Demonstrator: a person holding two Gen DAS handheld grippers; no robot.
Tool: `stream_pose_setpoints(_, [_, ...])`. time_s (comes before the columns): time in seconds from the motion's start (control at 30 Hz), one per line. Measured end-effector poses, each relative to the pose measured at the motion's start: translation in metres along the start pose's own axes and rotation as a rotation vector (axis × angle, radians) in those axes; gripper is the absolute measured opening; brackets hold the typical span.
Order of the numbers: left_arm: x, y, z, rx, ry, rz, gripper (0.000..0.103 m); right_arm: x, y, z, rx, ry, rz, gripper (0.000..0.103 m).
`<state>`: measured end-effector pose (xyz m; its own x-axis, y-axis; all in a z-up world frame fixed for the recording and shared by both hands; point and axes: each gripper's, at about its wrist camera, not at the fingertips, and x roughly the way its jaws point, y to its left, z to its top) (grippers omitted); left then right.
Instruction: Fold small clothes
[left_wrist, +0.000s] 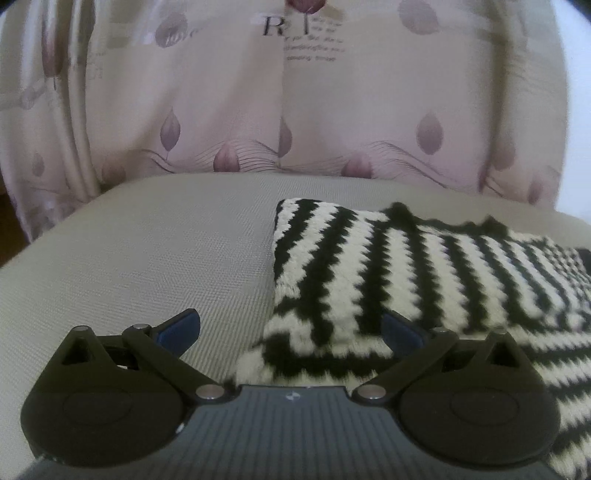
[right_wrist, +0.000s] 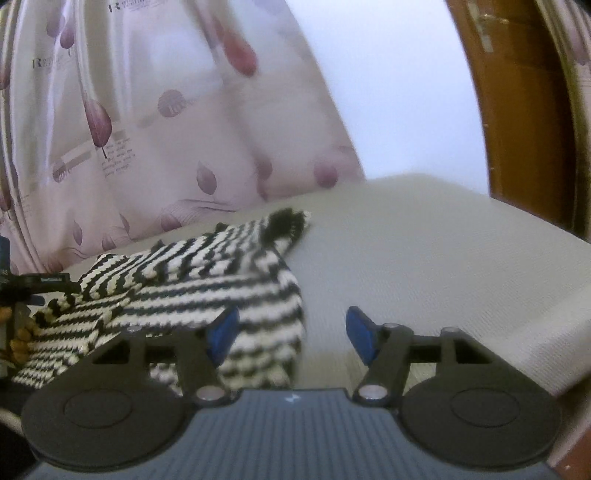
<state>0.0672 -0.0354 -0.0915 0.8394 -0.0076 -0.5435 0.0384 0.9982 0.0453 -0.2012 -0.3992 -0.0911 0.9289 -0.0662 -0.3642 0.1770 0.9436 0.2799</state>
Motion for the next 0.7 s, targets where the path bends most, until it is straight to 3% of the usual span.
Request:
stream_pose_setpoints(0.33, [-0.09, -0.006, 0.004, 0.035, -0.003, -0.031, 0.103, -0.021, -0.006, -0.014, 0.049, -0.017, 0.003, 0.064])
stream_pose_setpoints(0.7, [-0.12, -0.015, 0.001, 0.086, -0.05, -0.024, 0.103, -0.03, -0.002, -0.028, 0.067, -0.015, 0.026, 0.066])
